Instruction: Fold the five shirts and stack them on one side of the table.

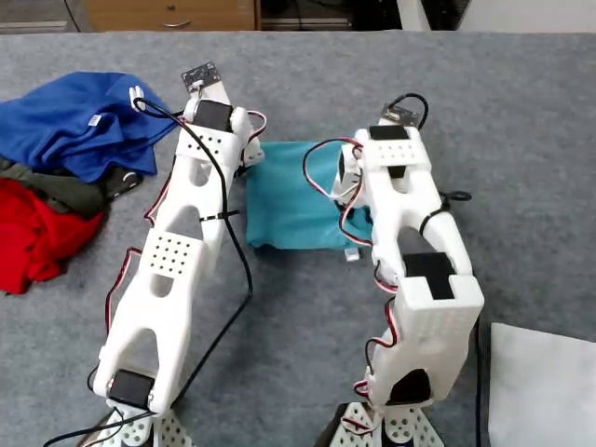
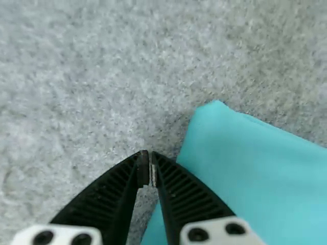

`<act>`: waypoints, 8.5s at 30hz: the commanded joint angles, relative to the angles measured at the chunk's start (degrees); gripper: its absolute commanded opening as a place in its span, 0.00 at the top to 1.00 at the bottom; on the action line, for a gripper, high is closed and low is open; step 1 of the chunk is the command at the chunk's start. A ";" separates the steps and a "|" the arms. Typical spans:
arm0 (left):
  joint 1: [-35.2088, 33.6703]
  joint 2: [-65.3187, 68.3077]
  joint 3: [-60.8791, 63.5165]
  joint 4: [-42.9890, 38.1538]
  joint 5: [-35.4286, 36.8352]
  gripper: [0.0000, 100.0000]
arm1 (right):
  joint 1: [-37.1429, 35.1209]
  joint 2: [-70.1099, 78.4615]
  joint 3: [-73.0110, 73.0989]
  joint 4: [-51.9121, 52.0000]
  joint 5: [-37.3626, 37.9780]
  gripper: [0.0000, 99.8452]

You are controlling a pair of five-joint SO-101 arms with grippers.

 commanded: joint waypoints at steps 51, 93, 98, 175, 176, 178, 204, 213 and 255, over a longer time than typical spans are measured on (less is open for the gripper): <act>-5.27 -9.36 -2.46 2.37 -2.20 0.97 | 102.29 -21.14 0.48 13.10 61.19 1.00; -46.68 -5.05 2.46 -7.03 -31.30 0.81 | 78.55 -37.93 -2.77 25.58 59.34 0.69; -44.75 -5.05 -2.64 -6.68 -31.12 0.92 | 75.74 -41.01 -2.59 25.58 57.32 0.69; -55.82 -14.20 14.86 2.37 -24.62 0.97 | 69.14 -45.93 9.19 25.58 56.88 0.69; -55.82 -14.29 12.40 2.46 -23.38 0.98 | 68.97 -45.93 9.89 25.58 56.88 0.69; -55.74 -15.52 7.12 2.55 -21.89 0.98 | 68.88 -45.93 11.03 25.49 56.88 0.69; -21.27 -58.59 5.19 2.64 -21.80 0.98 | 66.77 -45.93 11.30 25.14 54.95 0.69; 2.64 -71.96 41.23 2.29 -22.15 0.98 | 66.07 -45.93 11.12 22.15 54.95 0.69; -22.24 -106.95 106.11 -3.78 -28.40 0.76 | -17.54 4.09 -20.79 10.73 23.82 0.76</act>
